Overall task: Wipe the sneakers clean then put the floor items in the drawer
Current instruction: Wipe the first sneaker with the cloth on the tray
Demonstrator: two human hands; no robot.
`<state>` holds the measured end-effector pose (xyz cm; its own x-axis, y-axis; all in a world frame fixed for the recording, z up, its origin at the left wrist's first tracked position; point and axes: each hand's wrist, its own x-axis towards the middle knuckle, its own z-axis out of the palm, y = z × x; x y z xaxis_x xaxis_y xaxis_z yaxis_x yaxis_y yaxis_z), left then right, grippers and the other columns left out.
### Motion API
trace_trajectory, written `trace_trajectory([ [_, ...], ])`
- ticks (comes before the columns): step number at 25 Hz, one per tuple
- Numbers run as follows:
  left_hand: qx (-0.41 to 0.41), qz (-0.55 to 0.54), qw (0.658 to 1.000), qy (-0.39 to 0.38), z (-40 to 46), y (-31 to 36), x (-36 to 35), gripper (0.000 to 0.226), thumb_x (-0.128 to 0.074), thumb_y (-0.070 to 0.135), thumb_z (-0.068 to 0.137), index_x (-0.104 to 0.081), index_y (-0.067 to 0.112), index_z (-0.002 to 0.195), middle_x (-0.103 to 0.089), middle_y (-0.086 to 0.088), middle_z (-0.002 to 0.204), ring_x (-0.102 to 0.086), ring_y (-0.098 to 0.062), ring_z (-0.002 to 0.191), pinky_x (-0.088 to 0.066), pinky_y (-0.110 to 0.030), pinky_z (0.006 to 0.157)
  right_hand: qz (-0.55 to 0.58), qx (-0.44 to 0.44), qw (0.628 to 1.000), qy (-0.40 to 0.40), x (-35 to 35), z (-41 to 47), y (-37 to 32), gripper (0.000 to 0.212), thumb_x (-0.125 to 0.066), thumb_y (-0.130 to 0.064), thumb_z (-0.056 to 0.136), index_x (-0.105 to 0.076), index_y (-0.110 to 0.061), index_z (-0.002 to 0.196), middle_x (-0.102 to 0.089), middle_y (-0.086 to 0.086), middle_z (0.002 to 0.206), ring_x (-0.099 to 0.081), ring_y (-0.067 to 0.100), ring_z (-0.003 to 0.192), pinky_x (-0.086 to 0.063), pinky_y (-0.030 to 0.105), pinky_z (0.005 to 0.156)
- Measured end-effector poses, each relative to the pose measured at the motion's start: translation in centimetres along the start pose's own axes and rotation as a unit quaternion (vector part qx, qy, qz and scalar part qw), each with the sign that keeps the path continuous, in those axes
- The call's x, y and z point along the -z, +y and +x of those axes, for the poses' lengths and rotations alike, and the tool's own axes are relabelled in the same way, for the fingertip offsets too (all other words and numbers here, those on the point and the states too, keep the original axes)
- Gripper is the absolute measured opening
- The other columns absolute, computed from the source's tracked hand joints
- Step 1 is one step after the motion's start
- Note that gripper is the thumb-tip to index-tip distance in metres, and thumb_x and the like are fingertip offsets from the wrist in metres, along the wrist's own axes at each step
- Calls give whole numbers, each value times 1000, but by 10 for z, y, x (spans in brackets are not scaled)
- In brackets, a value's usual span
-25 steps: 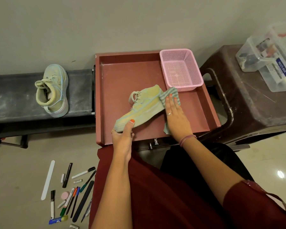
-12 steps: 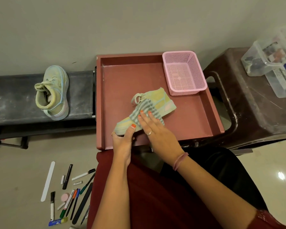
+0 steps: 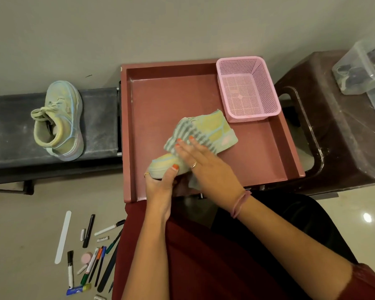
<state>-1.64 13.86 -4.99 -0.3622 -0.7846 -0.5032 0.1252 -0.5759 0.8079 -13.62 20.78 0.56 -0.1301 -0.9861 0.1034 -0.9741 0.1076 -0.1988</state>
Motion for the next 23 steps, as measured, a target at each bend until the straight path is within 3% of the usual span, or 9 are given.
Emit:
trace_trajectory([
  [2, 13, -29, 999, 14, 2, 1, -1, 85, -80, 34, 56, -48, 4, 129, -64, -11, 110, -63, -18, 91, -52, -29, 75, -20, -84, 996, 32, -3, 7, 30, 72, -47, 8, 70, -40, -5, 141, -40, 11, 148, -34, 31, 138, -33, 37, 111],
  [4, 20, -39, 999, 30, 3, 2, -3, 89, -80, 35, 55, -45, 2, 131, -64, -10, 108, -64, -11, 82, -52, -24, 70, 37, -147, 988, 40, -6, 15, 23, 65, -30, 4, 78, -37, -1, 142, -35, 15, 149, -28, 34, 140, -31, 43, 113],
  [8, 9, 0, 1000, 12, -2, 4, -2, 30, -69, 23, 79, -68, 10, 107, -73, -10, 104, -70, -20, 92, -56, -29, 73, 109, -92, 989, 26, -25, -6, -51, 56, -24, -10, 88, -35, 0, 142, -30, 14, 151, -18, 23, 143, -15, 38, 118],
  [10, 7, -23, 1000, 20, -1, 5, 0, 44, -71, 25, 75, -64, 5, 114, -72, -8, 100, -70, -15, 84, -54, -24, 66, 41, -54, 997, 34, -31, -16, -37, 59, -26, -8, 85, -31, 0, 143, -30, 16, 151, -23, 28, 142, -22, 39, 116],
  [12, 35, -75, 996, 40, 1, 7, 0, 66, -73, 23, 73, -49, -2, 129, -66, -4, 92, -61, -5, 63, -49, -17, 54, -24, -79, 996, 28, -32, -19, 3, 65, -34, -3, 81, -26, 1, 145, -27, 17, 152, -25, 33, 141, -31, 41, 113],
  [16, 67, -100, 992, 38, 1, 7, -1, 32, -62, 8, 90, -50, 6, 119, -61, 2, 86, -47, 0, 53, -43, -13, 48, -41, -157, 987, -17, -30, -17, 56, 90, -63, 9, 66, -24, -1, 147, -25, 15, 154, -25, 32, 142, -34, 39, 112],
  [20, 40, -81, 996, 27, -2, 9, -2, 9, -64, 8, 88, -62, 13, 96, -64, 6, 76, -44, -1, 54, -42, -13, 49, 78, -257, 963, -9, -23, 6, 79, 83, -44, 17, 73, -22, -8, 149, -23, 8, 156, -22, 24, 144, -26, 38, 116],
  [21, 36, -78, 996, 26, -2, 10, -2, 13, -68, 11, 85, -62, 13, 95, -64, 6, 75, -45, -1, 54, -42, -13, 50, 110, -280, 954, -11, -18, 12, 83, 81, -40, 16, 75, -21, -10, 149, -22, 6, 156, -20, 21, 144, -22, 36, 117],
  [23, 35, -80, 996, 33, 0, 9, -2, 40, -74, 22, 71, -58, 9, 106, -64, 4, 80, -48, 0, 55, -43, -13, 51, 131, -294, 946, -25, -10, 16, 67, 82, -36, 18, 75, -18, -8, 150, -16, 7, 158, -13, 23, 146, -13, 32, 119],
])
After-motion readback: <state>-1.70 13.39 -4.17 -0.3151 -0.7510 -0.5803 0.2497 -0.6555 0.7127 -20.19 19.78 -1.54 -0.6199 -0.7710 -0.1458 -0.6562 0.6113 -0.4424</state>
